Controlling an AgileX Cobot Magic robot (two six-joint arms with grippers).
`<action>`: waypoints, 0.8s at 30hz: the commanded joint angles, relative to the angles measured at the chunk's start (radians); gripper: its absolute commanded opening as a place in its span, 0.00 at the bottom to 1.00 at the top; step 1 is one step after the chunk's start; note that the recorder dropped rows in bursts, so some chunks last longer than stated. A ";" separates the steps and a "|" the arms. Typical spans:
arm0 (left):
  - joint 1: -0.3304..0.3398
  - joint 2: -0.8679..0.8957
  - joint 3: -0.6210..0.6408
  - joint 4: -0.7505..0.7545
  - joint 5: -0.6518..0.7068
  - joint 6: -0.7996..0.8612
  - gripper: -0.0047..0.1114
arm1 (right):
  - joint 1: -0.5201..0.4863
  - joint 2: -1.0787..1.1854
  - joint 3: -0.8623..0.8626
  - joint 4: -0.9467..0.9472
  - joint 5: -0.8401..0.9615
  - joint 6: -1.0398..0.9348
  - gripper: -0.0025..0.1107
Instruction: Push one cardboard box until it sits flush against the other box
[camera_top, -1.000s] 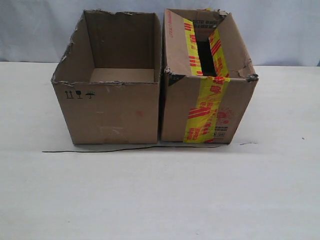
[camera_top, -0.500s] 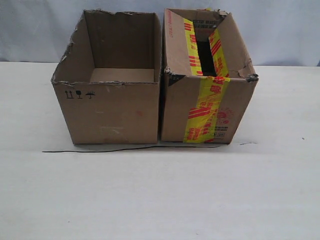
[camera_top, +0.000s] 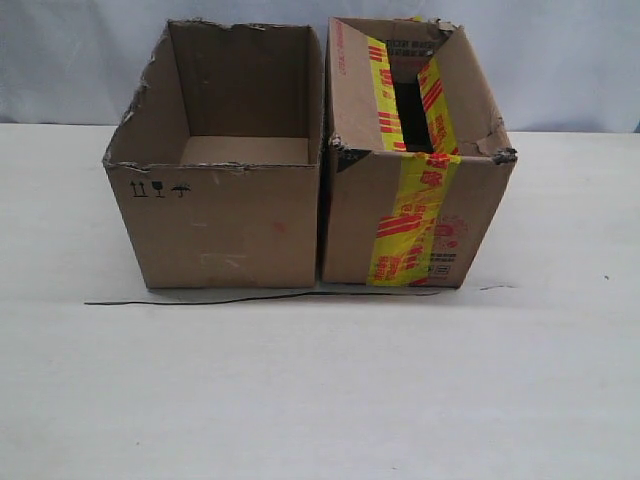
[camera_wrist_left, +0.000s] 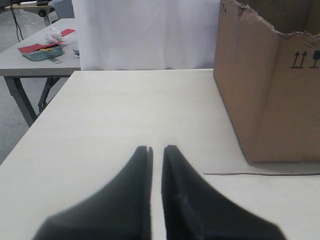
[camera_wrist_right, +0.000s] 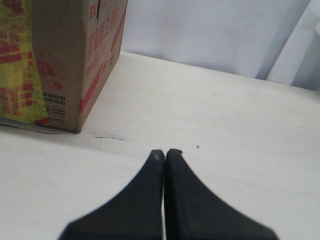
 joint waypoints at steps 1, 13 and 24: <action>-0.008 -0.001 0.002 -0.009 -0.012 -0.004 0.04 | -0.007 -0.004 0.009 -0.004 -0.010 0.012 0.02; -0.008 -0.001 0.002 -0.009 -0.012 -0.004 0.04 | -0.007 -0.004 0.009 -0.011 -0.010 0.016 0.02; -0.008 -0.001 0.002 -0.009 -0.012 -0.004 0.04 | 0.005 -0.004 0.009 -0.041 -0.010 0.044 0.02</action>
